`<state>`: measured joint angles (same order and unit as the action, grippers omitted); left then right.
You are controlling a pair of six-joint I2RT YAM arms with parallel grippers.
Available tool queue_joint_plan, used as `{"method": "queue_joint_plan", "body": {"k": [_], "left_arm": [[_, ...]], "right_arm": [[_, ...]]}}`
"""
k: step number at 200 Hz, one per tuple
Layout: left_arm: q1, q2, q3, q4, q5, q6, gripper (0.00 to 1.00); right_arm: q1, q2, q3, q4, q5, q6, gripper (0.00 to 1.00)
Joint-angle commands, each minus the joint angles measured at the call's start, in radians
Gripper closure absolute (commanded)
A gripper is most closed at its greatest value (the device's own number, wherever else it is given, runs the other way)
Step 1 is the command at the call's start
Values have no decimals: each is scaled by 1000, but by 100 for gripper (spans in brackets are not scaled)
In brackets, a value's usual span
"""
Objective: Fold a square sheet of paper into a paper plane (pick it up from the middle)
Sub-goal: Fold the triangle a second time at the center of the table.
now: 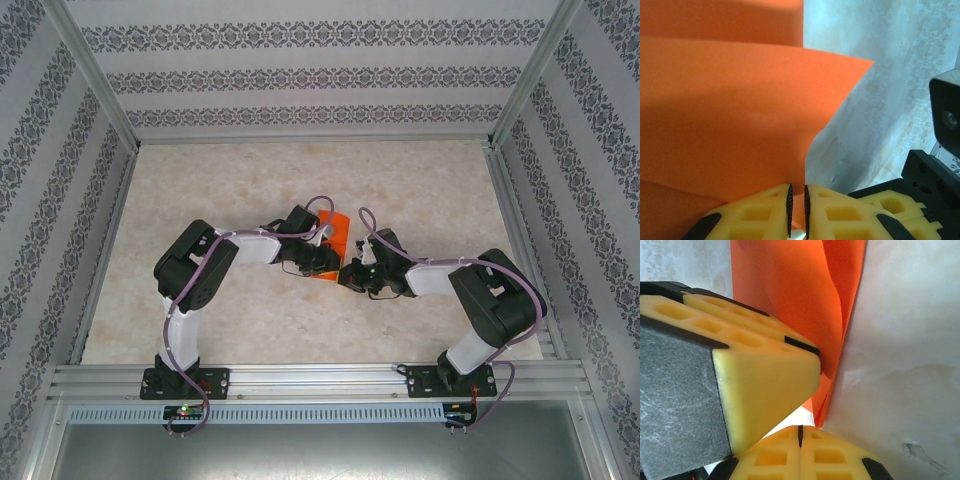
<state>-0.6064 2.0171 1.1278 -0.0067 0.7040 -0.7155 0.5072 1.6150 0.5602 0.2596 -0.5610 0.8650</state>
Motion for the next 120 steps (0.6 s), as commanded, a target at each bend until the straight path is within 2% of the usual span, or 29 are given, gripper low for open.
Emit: {"method": "queue_joint_plan", "body": {"k": [1, 54, 78, 120], "left_arm": [[13, 68, -13, -60, -55, -5, 81], [17, 67, -10, -63, -42, -8, 81], [19, 69, -12, -57, -37, -11, 81], [24, 68, -11, -24, -17, -42, 81]], "right_arm": [[7, 2, -12, 100, 61, 42, 100], [-2, 59, -51, 262, 59, 130, 100], [-12, 56, -62, 253, 86, 135, 100], [-27, 66, -63, 114, 145, 132, 100]]}}
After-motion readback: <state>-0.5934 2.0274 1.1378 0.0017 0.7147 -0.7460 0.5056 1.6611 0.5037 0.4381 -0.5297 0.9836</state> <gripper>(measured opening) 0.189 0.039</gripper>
